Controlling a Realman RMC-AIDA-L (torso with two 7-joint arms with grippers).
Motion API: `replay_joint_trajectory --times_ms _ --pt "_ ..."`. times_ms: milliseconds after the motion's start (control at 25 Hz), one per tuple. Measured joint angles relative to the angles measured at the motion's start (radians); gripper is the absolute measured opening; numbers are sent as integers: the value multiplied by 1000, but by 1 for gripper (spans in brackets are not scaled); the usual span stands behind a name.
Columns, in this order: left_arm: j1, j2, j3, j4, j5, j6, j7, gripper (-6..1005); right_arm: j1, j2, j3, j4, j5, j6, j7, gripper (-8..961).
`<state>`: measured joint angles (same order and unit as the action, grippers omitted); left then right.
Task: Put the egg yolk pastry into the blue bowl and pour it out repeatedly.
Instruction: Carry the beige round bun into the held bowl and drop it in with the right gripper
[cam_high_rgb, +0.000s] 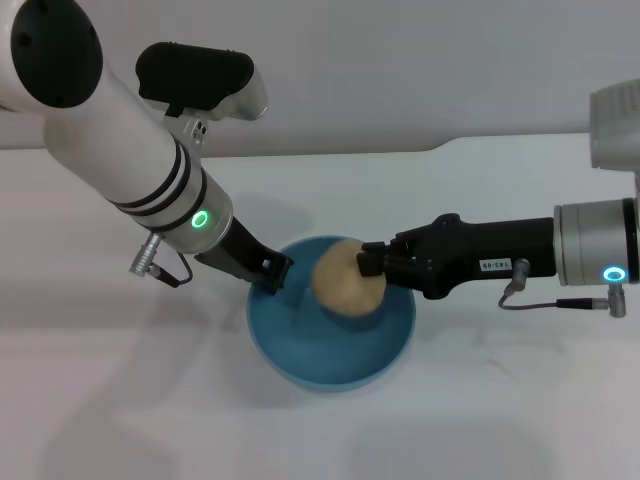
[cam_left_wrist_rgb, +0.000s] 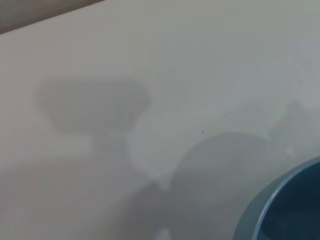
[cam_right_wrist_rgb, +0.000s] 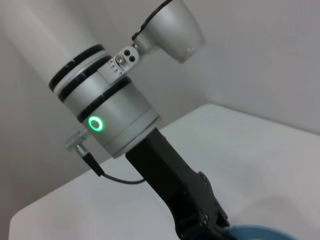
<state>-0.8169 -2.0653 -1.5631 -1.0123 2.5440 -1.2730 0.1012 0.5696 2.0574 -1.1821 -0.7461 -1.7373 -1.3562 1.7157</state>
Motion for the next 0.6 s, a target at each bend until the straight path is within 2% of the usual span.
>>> replay_joint_trajectory --times_ms 200,440,600 --pt "-5 0 0 0 -9 -2 -4 18 13 1 6 -6 -35 7 38 38" --pt "-5 1 0 0 -10 2 0 18 -2 4 28 -58 -31 5 42 297" --pt "-1 1 15 0 -10 26 4 17 -23 7 128 -91 -24 6 45 434"
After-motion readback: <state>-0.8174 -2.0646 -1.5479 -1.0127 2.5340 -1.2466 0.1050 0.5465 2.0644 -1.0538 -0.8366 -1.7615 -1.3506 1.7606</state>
